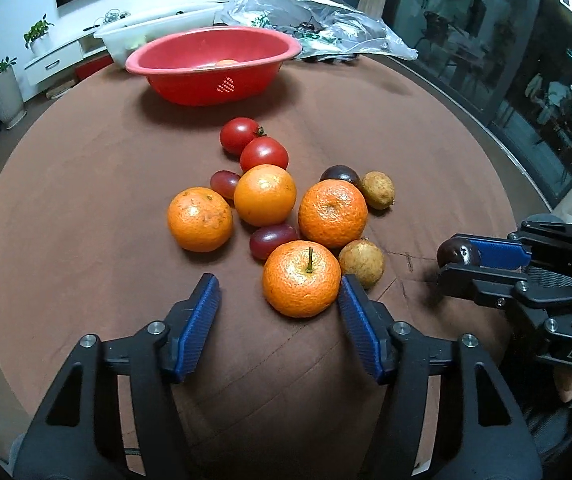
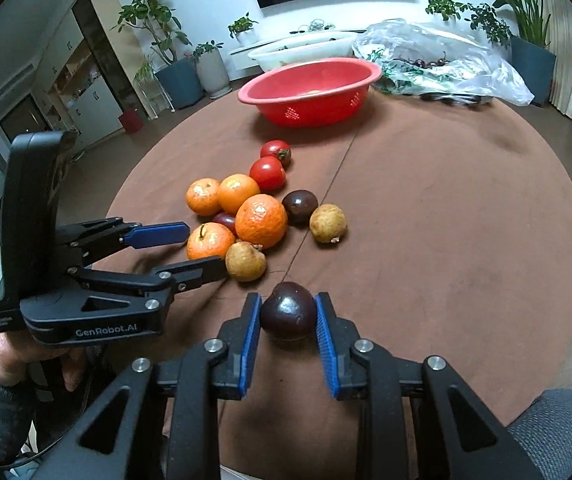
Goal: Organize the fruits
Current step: 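Grasp a dark purple plum with the right tool while the left tool grasps a tangerine, then carry the plum and tangerine over the red bowl and open both tools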
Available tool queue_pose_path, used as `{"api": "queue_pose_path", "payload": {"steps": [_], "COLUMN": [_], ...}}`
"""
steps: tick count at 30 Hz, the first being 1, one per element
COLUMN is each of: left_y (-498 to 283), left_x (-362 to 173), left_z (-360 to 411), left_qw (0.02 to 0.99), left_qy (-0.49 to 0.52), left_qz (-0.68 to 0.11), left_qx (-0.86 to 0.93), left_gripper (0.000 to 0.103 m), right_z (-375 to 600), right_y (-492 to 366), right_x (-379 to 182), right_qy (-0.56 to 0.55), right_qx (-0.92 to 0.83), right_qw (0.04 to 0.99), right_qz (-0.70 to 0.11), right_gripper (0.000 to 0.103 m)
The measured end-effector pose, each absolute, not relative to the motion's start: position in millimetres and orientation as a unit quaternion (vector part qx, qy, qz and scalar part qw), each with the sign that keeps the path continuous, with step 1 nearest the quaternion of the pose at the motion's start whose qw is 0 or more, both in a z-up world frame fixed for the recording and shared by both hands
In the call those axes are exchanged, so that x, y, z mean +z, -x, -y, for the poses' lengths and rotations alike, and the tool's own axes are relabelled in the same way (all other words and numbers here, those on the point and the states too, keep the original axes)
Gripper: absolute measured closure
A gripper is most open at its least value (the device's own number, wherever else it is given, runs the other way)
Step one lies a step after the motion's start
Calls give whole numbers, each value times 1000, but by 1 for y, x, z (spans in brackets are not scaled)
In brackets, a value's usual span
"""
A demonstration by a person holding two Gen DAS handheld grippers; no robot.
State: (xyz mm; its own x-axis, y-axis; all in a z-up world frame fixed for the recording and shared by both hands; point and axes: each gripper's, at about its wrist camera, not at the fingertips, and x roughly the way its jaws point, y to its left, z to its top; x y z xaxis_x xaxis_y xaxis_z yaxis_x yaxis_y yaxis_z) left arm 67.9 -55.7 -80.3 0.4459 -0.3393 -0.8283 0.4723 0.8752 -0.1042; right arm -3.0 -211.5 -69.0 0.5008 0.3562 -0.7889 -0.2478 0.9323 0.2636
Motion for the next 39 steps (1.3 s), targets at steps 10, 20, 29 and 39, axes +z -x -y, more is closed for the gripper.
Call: {"api": "queue_pose_path", "payload": {"steps": [10,20,29,39], "left_y": [-73,-65,-57,-69], "left_x": [-83,-81,-66,-29], "left_z": [57,55,24,-5], "left_qw": [841,848,858,876], "left_qy": [-55,-38,-5,14], "left_qz": [-470,-460,-448,-416], "left_qx": [-263,-262,-250,-244], "left_gripper": [62,68,68,68], "right_z": [212,214,218,236], "right_y": [2,3,0,-17], "right_x": [-70,-67,-69,-57], "right_qy": [-61,-68,-85,-110], "right_qx": [178,179,178,165], "right_qw": [864,867,863,866], "right_qz": [-466,-461,-465,-460], "right_gripper": [73,73,73,73]}}
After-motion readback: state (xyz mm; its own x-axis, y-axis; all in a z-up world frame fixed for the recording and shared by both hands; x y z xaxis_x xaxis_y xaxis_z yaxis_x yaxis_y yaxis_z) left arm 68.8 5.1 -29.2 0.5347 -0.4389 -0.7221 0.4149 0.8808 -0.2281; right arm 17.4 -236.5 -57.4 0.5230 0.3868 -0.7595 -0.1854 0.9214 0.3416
